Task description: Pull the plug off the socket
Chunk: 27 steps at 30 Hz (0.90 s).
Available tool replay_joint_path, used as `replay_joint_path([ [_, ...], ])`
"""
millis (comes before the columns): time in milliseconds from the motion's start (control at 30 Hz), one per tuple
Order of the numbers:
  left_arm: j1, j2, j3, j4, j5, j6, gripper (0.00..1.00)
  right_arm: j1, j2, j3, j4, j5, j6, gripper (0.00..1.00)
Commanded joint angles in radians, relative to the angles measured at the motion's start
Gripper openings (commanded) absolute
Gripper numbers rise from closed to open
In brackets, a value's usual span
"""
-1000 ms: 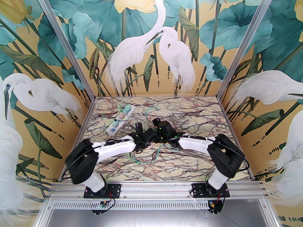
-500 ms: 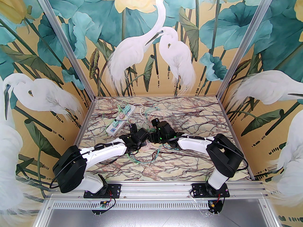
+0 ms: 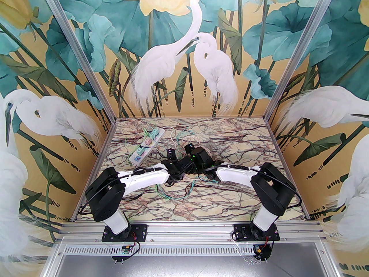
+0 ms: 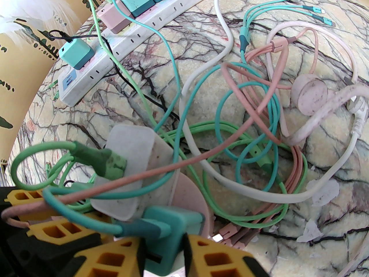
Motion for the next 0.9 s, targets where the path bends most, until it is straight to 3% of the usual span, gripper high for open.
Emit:
replay_joint_path([
  [0,-0.048,-0.051,0.015,0.124,0.104,0.041,0.14,0.017,0.098,-0.032,-0.160,0.040,0.000,0.31],
  [433,0.088,-0.344,-0.246,0.346,0.293,-0.077,0.15,0.017,0.098,-0.027,-0.176,0.057,-0.002,0.30],
  [733,0.086,-0.269,-0.207,0.317,0.314,-0.067,0.15,0.017,0.101,-0.027,-0.173,0.051,-0.003,0.31],
  [867,0.039,-0.203,-0.115,0.201,0.216,-0.024,0.14,0.018,0.103,-0.025,-0.172,0.047,-0.002,0.31],
])
